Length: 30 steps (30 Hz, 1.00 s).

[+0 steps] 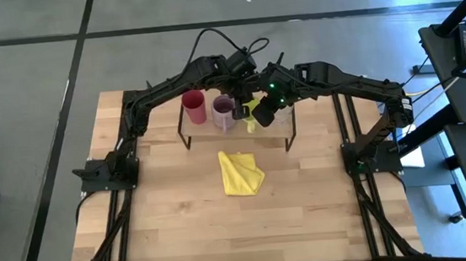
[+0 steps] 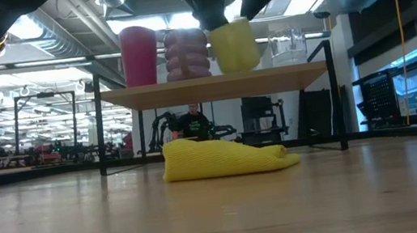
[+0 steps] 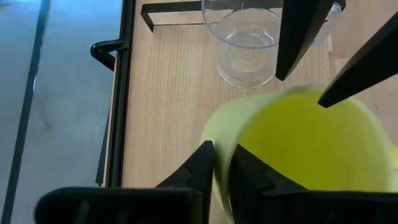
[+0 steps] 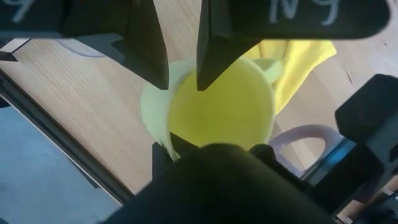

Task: Stack small to large cups/mugs on shelf
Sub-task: Put the yellow mug near the purple mug on the shelf

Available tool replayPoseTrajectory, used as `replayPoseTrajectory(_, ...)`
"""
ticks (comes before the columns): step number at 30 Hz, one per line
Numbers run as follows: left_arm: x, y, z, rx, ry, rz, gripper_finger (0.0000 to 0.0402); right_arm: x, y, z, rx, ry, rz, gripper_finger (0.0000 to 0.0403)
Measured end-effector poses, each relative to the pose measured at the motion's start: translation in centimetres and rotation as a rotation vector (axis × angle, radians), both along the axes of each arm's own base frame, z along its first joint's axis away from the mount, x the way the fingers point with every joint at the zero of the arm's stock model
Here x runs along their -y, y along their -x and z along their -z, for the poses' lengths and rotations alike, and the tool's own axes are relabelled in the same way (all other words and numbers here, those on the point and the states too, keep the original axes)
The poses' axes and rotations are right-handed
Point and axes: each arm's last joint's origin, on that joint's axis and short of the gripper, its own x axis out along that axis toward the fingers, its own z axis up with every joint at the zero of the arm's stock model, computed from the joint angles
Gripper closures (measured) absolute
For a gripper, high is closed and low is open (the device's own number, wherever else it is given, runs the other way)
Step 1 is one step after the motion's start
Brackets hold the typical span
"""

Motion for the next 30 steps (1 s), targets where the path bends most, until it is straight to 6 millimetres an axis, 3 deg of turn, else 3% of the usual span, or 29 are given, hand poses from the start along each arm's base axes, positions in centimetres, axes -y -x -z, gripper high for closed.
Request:
replayPoseTrajectory(9,-0.1,0.1,0.0,-0.004,0.008,-0.005,0.0322,0.1,0.0,0.0,-0.001,0.001,0.001,0.0318)
replayPoseTrajectory(30,-1.1,0.1,1.0,-0.03,-0.032,-0.023,0.032,0.6,0.0,0.2,-0.008,0.0,0.017,0.0318)
